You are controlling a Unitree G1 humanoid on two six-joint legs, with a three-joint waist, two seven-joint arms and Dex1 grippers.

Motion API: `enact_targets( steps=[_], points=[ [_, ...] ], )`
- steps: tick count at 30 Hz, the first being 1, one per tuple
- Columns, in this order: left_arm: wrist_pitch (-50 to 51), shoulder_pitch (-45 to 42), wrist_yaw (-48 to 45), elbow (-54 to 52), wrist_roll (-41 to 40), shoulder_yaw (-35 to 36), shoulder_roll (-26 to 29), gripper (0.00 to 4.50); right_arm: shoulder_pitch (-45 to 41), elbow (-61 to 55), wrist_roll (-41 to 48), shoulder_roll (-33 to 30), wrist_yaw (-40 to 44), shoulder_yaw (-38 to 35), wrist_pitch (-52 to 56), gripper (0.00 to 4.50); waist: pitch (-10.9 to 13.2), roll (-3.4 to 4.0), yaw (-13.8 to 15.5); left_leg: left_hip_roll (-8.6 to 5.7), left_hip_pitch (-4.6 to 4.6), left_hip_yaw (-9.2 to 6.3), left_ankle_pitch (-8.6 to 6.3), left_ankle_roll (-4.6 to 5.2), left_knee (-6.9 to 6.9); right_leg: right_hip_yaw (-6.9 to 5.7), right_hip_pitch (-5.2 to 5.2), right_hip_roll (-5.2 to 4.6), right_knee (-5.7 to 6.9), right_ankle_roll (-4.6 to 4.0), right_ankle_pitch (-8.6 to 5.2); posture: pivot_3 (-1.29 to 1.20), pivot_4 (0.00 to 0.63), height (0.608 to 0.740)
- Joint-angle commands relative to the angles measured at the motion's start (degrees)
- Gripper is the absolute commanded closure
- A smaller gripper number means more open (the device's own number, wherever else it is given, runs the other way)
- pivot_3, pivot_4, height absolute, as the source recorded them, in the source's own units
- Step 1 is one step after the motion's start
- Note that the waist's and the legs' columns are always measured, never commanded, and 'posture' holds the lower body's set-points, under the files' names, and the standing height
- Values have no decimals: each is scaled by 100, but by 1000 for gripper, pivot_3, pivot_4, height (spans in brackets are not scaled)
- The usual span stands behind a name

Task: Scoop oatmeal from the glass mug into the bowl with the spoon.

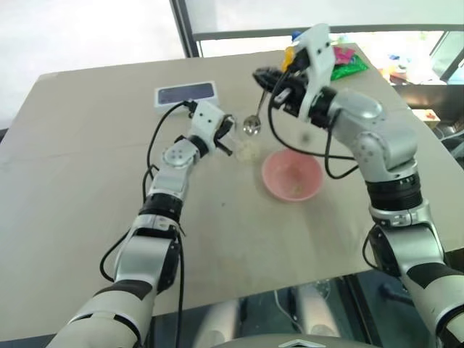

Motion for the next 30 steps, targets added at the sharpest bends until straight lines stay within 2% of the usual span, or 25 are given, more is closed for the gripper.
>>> enact_targets(
  steps=[1, 8, 12, 17, 24, 30],
  points=[
    [-273, -204, -122, 19, 78, -103, -29, 4446, 35, 200, -535, -31, 285, 335, -479, 4500, 0, 0, 0, 0, 0, 0, 0, 0, 0, 0, 0, 0, 0, 0, 0, 0, 150, 740],
    [-499, -278, -100, 163, 218, -182, -71, 4446, 198, 362, -559, 146, 443, 254, -59, 4500, -1, -1, 3, -1, 1, -2, 0, 0, 2, -1, 1, 0, 2, 1, 0, 0, 150, 740],
    [-563, -263, -33, 196, 267, -198, -100, 4446, 126, 384, 268, 588, -205, -812, 1235, 4500, -1, -1, 7, 1, 0, -6, 1, -1, 3, -2, 1, 0, 3, 0, 1, 0, 150, 740],
    [-602, -128, -46, 146, 325, -258, -136, 4446, -342, 694, 685, 739, -929, -1913, 1834, 4500, -1, -1, 10, -1, 0, -7, 1, -1, 6, -2, 1, -1, 7, 0, 1, 0, 150, 740],
    [-648, -125, 8, 214, 347, -269, -201, 4446, -532, 646, 1188, 753, -1526, -2736, 2379, 4500, -2, 0, 10, -1, 0, -6, 1, -1, 7, -1, 2, -4, 9, 0, 1, 0, 150, 740],
    [-679, -139, 9, 296, 388, -307, -236, 4446, -496, 501, 1343, 635, -1732, -2840, 2515, 4500, -2, 0, 7, -2, 0, -4, 1, 0, 13, 0, 1, -5, 19, 0, 1, 0, 150, 740]
  ],
)
